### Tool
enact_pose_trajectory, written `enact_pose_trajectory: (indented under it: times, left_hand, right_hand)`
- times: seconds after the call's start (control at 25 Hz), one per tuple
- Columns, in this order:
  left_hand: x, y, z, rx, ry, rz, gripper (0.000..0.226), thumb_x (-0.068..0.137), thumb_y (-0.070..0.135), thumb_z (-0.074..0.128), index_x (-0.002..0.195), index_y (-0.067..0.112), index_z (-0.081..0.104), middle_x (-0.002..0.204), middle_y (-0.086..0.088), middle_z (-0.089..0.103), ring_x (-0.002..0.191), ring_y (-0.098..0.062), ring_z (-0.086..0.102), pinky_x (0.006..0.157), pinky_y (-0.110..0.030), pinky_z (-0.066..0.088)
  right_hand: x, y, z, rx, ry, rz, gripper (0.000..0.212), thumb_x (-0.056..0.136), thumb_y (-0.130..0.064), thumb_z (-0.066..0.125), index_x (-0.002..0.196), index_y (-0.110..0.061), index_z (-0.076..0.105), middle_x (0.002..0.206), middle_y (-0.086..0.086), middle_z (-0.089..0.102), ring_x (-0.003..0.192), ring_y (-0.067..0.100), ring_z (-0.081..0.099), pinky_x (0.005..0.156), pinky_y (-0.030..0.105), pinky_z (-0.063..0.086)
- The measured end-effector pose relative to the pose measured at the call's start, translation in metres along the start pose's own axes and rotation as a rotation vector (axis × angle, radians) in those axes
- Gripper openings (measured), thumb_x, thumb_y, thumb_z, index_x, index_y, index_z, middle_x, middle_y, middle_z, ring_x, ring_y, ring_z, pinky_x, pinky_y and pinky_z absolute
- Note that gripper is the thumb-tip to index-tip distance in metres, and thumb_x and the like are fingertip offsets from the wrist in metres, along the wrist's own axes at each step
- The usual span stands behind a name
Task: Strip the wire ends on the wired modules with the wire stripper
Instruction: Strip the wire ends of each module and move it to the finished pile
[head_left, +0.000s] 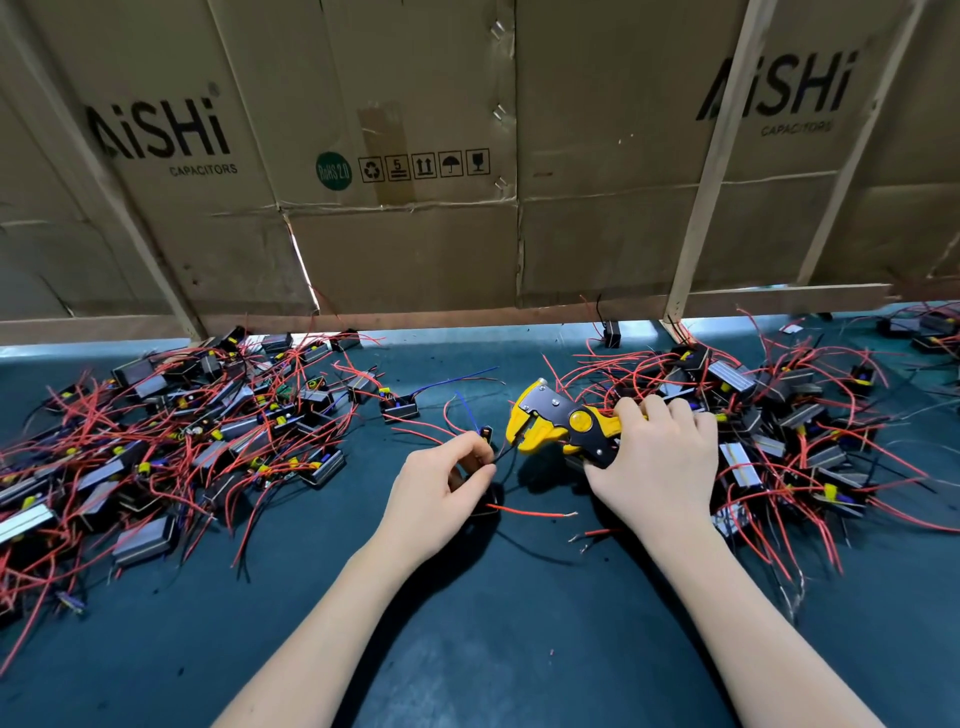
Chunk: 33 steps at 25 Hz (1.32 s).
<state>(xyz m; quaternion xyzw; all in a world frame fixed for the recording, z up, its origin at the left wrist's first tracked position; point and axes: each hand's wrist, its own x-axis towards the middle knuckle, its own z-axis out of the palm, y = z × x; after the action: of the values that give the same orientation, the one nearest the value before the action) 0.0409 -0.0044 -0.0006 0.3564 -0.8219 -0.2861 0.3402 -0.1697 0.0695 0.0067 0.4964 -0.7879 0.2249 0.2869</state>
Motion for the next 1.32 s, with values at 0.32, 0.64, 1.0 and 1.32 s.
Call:
enact_pose_trajectory:
  times: [0.32,0.64,1.0,1.32]
  left_hand:
    - [0.0,0.002,-0.001,-0.004,-0.019,0.007,0.004,0.084,0.031,0.057,0.084,0.028,0.057,0.071,0.012,0.061,0.056,-0.025,0.054,0.066,-0.044,0.053]
    - [-0.001,0.001,-0.003,-0.014,-0.037,0.027,0.002,0.084,0.032,0.057,0.085,0.029,0.057,0.074,0.01,0.062,0.057,-0.025,0.054,0.066,-0.044,0.053]
    - [-0.001,-0.002,-0.005,0.19,0.009,0.03,0.005,0.087,0.028,0.062,0.09,0.03,0.058,0.078,0.016,0.063,0.056,-0.005,0.05,0.064,-0.032,0.049]
    - [0.0,0.002,-0.026,-0.005,-0.165,0.204,0.01,0.083,0.023,0.075,0.092,0.025,0.076,0.09,0.014,0.069,0.095,-0.009,0.057,0.081,-0.013,0.039]
  right_hand:
    - [0.002,-0.001,-0.002,-0.005,-0.051,-0.034,0.048,0.056,-0.052,0.083,0.065,-0.01,0.061,0.064,0.008,0.062,0.065,0.03,0.06,0.072,0.039,0.035]
    - [0.006,0.0,-0.005,0.068,-0.205,-0.008,0.049,0.07,-0.066,0.068,0.062,-0.019,0.06,0.066,0.003,0.065,0.072,0.03,0.065,0.058,0.03,0.03]
    - [0.0,0.0,-0.002,0.038,0.003,-0.029,0.055,0.055,-0.054,0.082,0.08,-0.009,0.063,0.075,0.008,0.059,0.074,0.033,0.058,0.072,0.041,0.038]
    - [0.0,0.005,0.006,0.052,-0.04,0.015,0.056,0.06,-0.059,0.079,0.082,-0.01,0.066,0.077,0.009,0.062,0.078,0.033,0.06,0.074,0.042,0.038]
